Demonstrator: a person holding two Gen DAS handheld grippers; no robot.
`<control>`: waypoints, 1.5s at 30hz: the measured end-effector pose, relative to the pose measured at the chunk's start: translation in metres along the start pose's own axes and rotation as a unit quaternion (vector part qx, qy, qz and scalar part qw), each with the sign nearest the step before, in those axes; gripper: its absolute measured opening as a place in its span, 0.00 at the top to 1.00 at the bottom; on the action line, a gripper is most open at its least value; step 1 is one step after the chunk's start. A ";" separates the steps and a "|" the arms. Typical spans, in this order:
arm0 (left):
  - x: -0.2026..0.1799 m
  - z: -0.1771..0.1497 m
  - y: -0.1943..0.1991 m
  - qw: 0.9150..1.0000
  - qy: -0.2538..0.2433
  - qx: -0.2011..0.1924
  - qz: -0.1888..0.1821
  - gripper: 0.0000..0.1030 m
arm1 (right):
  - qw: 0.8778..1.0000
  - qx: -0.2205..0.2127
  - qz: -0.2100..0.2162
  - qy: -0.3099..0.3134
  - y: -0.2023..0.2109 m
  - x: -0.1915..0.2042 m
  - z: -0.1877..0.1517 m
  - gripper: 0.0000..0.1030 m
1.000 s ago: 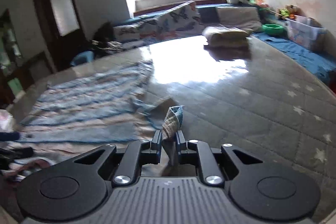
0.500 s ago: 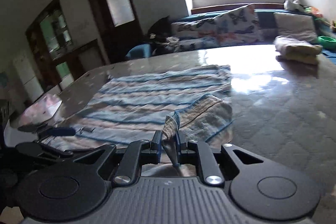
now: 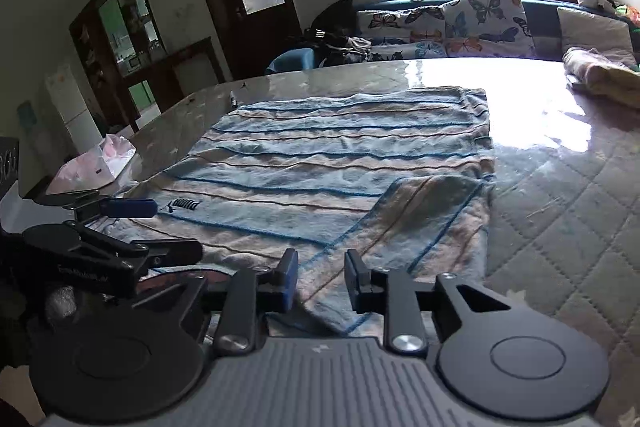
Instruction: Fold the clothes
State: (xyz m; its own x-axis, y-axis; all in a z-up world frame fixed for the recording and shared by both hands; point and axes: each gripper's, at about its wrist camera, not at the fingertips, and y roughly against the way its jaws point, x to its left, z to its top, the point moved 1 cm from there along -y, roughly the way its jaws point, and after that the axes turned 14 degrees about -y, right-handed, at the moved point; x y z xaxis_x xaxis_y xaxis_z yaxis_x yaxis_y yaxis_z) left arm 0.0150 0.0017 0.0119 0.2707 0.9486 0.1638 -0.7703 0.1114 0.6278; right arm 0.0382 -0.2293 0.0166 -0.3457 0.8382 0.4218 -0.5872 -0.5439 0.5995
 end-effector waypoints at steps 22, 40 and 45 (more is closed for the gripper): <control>0.049 -0.036 0.036 0.994 0.060 0.025 0.089 0.00 | 0.996 -0.004 -0.089 0.027 -0.050 -0.035 0.047 0.68; 0.141 -0.090 0.077 0.932 0.263 0.061 0.241 0.33 | 0.996 0.011 -0.058 0.069 -0.038 -0.004 0.029 0.61; 0.152 -0.103 0.078 0.923 0.295 0.065 0.238 0.56 | 0.996 0.012 -0.050 0.072 -0.033 0.005 0.025 0.57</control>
State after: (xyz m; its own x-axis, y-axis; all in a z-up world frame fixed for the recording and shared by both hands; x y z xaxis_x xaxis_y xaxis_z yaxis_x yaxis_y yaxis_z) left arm -0.0635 0.1848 0.0071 -0.4723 0.8810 0.0254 -0.6341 -0.3597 0.6845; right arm 0.0744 -0.2083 0.0155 -0.3886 0.8847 0.2576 -0.6071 -0.4561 0.6507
